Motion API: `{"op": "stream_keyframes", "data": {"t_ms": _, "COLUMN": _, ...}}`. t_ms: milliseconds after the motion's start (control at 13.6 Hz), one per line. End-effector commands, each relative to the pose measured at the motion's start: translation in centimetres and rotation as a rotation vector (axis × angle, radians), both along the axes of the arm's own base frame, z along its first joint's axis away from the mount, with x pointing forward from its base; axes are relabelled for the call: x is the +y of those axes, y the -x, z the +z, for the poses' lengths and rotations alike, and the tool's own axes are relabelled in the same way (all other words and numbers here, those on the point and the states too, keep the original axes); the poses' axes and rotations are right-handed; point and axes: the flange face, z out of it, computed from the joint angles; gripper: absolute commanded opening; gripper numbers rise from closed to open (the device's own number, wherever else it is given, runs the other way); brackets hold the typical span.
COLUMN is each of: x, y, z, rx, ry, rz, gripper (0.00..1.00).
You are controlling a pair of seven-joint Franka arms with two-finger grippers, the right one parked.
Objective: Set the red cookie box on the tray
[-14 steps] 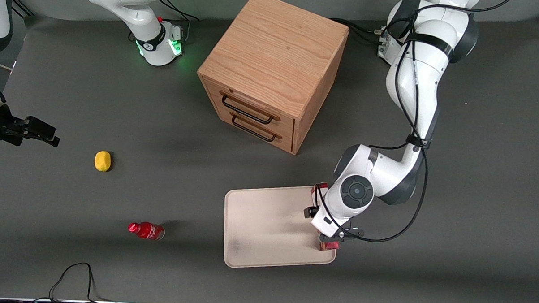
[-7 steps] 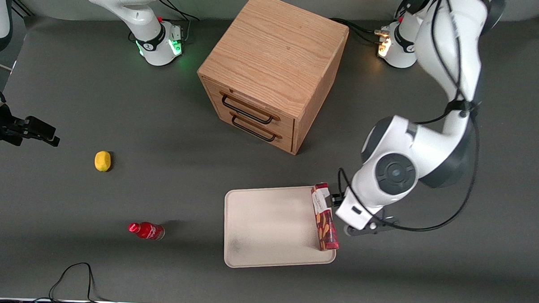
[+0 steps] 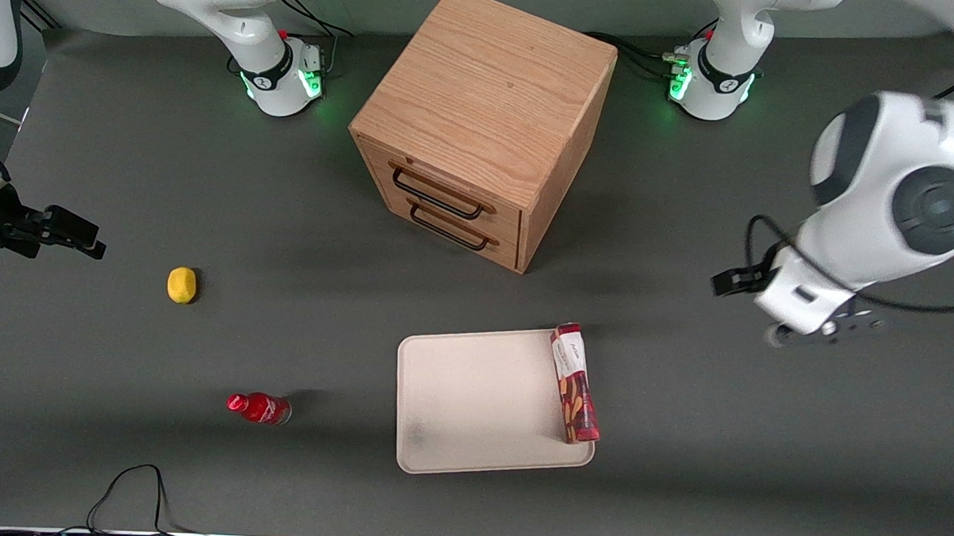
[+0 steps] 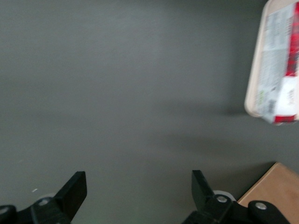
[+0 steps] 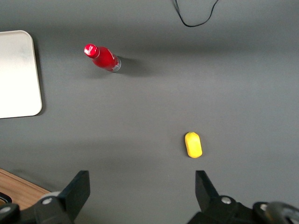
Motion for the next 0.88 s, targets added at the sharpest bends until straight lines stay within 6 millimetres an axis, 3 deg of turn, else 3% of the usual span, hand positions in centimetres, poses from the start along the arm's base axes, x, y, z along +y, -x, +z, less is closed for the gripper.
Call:
{"op": "stream_keyframes", "data": {"t_ms": 0, "x": 8.5, "y": 4.0, "z": 2.8, "rx": 0.046, "ry": -0.002, "rz": -0.013, "gripper": 1.00}}
{"op": "stream_keyframes", "data": {"t_ms": 294, "x": 19.7, "y": 8.0, "z": 5.6, "rx": 0.013, "ry": 0.028, "rz": -0.004, "gripper": 1.00}}
{"op": "stream_keyframes", "data": {"t_ms": 441, "x": 22.9, "y": 10.7, "z": 6.8, "rx": -0.014, "ry": 0.038, "rz": 0.034, "gripper": 1.00}}
{"op": "stream_keyframes", "data": {"t_ms": 662, "x": 23.2, "y": 13.7, "z": 8.0, "rx": -0.029, "ry": 0.043, "rz": 0.068, "gripper": 1.00}}
{"op": "stream_keyframes", "data": {"t_ms": 809, "x": 22.2, "y": 13.6, "z": 8.5, "rx": -0.025, "ry": 0.035, "rz": 0.086, "gripper": 1.00}}
